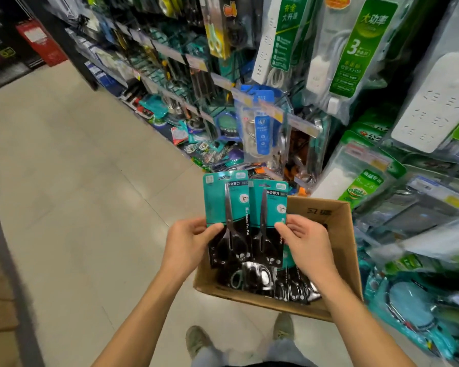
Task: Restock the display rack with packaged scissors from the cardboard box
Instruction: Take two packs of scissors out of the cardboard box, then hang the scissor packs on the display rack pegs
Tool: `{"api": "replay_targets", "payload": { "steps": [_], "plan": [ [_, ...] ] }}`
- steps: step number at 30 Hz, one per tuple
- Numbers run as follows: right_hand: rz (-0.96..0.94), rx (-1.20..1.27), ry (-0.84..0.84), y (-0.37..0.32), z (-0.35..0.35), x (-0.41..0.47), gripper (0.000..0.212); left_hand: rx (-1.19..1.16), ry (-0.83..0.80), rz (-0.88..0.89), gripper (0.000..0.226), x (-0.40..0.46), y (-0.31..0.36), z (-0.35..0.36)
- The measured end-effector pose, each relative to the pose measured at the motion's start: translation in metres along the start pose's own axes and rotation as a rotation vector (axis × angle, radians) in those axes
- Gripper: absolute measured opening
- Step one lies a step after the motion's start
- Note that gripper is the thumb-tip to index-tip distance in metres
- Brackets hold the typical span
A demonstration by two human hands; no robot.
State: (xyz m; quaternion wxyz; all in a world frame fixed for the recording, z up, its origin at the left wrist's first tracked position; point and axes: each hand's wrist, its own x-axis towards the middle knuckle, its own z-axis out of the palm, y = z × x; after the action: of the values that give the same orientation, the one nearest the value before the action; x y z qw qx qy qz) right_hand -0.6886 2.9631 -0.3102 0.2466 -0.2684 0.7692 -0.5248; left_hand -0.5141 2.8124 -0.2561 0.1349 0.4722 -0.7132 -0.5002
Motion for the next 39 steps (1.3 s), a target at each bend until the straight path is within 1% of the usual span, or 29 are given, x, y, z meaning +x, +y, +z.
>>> {"api": "replay_targets", "payload": {
  "steps": [3,7,8,11,13,14,16,18,21,23,28,32,37,39],
  "plan": [
    [-0.07,0.042,-0.001,-0.029,0.025,0.003,0.03,-0.055,0.035,0.071,0.005,0.004,-0.011,-0.035],
    [-0.192,0.041,-0.022,-0.068,0.079,0.003,0.038,-0.118,0.075,0.12,0.019,0.012,-0.038,-0.1],
    [-0.21,0.029,-0.02,-0.076,0.096,0.003,0.034,-0.123,0.083,0.134,0.021,0.014,-0.045,-0.118],
    [-0.236,0.029,-0.027,-0.097,0.148,-0.001,0.009,-0.135,0.129,0.183,0.018,0.021,-0.069,-0.172],
    [-0.248,0.007,-0.036,-0.11,0.182,-0.002,0.02,-0.161,0.152,0.211,0.009,0.025,-0.086,-0.204],
    [-0.247,0.009,-0.04,-0.115,0.198,-0.002,0.02,-0.172,0.155,0.221,0.005,0.027,-0.094,-0.218],
    [-0.247,0.042,-0.044,-0.126,0.228,-0.001,0.006,-0.186,0.163,0.239,0.004,0.031,-0.109,-0.246],
    [-0.249,0.077,-0.036,-0.139,0.255,-0.001,0.017,-0.206,0.175,0.25,0.005,0.036,-0.121,-0.271],
    [-0.25,0.116,-0.019,-0.156,0.285,0.002,0.013,-0.229,0.194,0.256,0.007,0.047,-0.133,-0.304],
    [-0.232,0.149,-0.005,-0.165,0.298,0.006,0.008,-0.25,0.192,0.268,0.008,0.057,-0.136,-0.321],
    [-0.209,0.186,0.017,-0.186,0.321,0.025,0.008,-0.26,0.174,0.283,0.008,0.094,-0.137,-0.346],
    [-0.205,0.211,0.062,-0.195,0.335,0.051,0.012,-0.26,0.148,0.288,0.011,0.134,-0.132,-0.359],
    [-0.186,0.226,0.115,-0.201,0.36,0.105,0.008,-0.214,0.114,0.298,0.019,0.198,-0.12,-0.373],
    [-0.186,0.225,0.143,-0.204,0.371,0.134,0.014,-0.194,0.112,0.309,0.021,0.228,-0.114,-0.38]
  ]
}}
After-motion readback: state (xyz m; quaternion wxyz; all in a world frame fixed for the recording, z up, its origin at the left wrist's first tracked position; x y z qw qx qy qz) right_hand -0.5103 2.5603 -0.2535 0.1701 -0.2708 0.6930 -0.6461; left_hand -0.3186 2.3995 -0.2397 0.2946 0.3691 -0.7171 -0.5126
